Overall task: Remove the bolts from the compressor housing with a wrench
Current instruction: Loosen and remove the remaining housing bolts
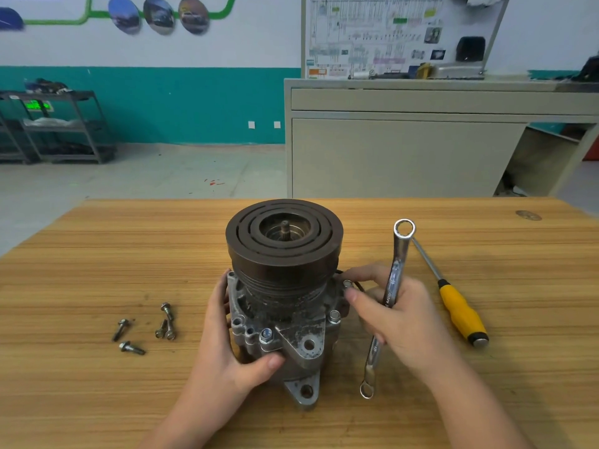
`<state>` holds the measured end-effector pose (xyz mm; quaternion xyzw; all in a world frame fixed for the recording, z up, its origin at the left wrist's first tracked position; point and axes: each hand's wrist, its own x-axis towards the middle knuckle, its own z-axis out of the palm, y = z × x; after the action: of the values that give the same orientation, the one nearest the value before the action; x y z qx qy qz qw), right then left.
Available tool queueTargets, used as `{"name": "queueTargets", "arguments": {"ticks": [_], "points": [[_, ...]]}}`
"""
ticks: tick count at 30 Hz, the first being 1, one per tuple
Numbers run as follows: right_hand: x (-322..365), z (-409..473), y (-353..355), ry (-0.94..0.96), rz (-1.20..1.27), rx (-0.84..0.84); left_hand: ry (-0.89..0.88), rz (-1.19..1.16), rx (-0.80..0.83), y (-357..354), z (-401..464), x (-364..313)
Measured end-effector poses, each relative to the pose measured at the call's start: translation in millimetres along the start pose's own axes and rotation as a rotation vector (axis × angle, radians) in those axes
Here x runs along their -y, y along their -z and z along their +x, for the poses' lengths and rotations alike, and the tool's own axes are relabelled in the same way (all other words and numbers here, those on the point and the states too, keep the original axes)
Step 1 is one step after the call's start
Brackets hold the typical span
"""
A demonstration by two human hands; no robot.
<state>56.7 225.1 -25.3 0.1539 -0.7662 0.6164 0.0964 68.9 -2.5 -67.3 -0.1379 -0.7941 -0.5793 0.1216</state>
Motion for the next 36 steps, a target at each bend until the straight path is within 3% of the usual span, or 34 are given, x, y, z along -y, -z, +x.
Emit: {"name": "queueTargets", "arguments": {"ticks": [17,21,33,36], "points": [[-0.4,-1.8,-6.2,0.011,-0.005,-0.022,-0.014,0.036,-0.019,-0.5,0.1,2.1],[0.9,-0.5,-6.1,0.006,0.018,-0.108,-0.019,0.037,-0.018,-0.7,0.1,3.8],[-3.1,0.1,-2.9,0.047,0.041,-0.028,-0.002,0.033,-0.010,-0.5,-0.4,5.5],[-4.4,1.3,-3.4,0.015,0.021,-0.077,-0.001,0.023,-0.010,-0.3,-0.3,5.9]]}}
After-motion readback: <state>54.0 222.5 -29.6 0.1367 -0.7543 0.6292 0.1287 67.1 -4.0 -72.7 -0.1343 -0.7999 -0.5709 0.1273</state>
